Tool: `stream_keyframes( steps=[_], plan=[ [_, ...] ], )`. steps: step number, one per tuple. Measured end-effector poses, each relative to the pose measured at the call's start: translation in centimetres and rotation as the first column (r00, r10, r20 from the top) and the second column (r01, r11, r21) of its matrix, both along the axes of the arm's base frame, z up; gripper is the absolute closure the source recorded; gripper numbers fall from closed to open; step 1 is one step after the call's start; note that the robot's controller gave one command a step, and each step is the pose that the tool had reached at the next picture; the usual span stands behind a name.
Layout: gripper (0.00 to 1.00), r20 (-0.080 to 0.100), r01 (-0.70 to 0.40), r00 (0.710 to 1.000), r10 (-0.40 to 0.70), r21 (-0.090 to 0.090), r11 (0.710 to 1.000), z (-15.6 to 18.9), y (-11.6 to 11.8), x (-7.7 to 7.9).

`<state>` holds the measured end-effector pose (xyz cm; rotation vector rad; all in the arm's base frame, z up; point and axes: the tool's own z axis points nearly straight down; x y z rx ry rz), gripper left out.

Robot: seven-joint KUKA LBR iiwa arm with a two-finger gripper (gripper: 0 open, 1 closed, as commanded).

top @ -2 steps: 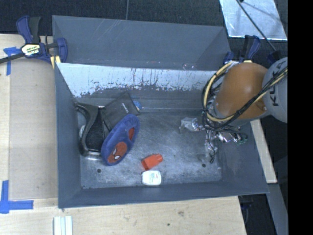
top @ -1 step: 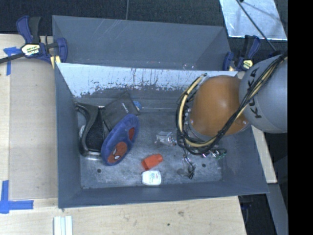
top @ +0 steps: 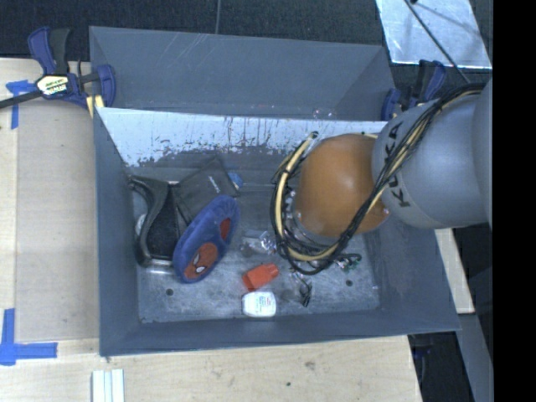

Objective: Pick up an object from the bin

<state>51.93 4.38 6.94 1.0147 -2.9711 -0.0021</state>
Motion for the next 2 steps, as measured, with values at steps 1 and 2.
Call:
stream_keyframes(
  steps=[1,2],
  plan=[
    [1.0,0.001,0.0,1.0,0.0,-0.001,1.0,0.1,-0.1,0.0],
    [1.0,0.011,-0.222,0.975,0.222,-0.003,0.975,13.9,-3.6,-3.2]
  ],
)
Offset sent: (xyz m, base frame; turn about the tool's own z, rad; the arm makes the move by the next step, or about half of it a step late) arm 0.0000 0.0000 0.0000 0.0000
